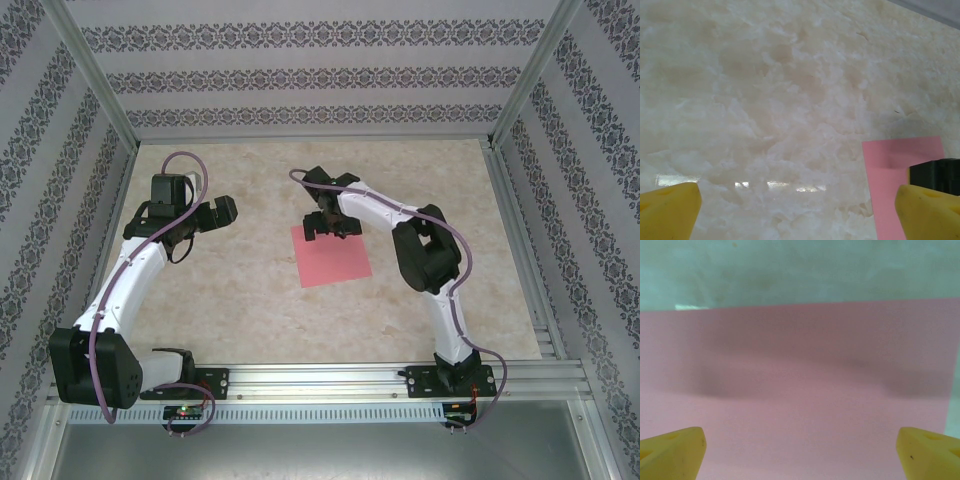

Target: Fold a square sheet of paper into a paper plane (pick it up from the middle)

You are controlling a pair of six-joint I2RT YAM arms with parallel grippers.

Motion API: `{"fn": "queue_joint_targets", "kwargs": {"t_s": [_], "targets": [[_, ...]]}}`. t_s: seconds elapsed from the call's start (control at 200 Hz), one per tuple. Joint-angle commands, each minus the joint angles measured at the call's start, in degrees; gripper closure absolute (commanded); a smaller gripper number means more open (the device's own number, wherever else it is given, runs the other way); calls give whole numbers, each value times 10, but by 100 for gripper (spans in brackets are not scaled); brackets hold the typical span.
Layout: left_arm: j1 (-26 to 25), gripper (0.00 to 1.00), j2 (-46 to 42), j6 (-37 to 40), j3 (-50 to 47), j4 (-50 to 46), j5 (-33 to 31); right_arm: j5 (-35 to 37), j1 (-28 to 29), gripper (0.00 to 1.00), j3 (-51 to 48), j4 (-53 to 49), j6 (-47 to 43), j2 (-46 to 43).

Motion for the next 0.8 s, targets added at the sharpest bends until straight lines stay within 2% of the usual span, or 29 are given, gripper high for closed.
{"fn": "queue_joint_targets", "kwargs": {"t_s": [0.0, 0.315, 0.669, 0.794], "targets": [[-5, 0, 2, 0, 7, -9, 9, -4, 9, 2, 17, -12, -4, 18], [-5, 0, 4, 0, 7, -9, 9, -9, 8, 5, 10, -17, 1, 49], [-5, 0, 9, 0, 10, -10, 13, -24, -3, 20, -15, -4, 2, 51], [-5, 0, 11, 0, 11, -12, 13, -38, -3, 29, -15, 6, 3, 33]]}}
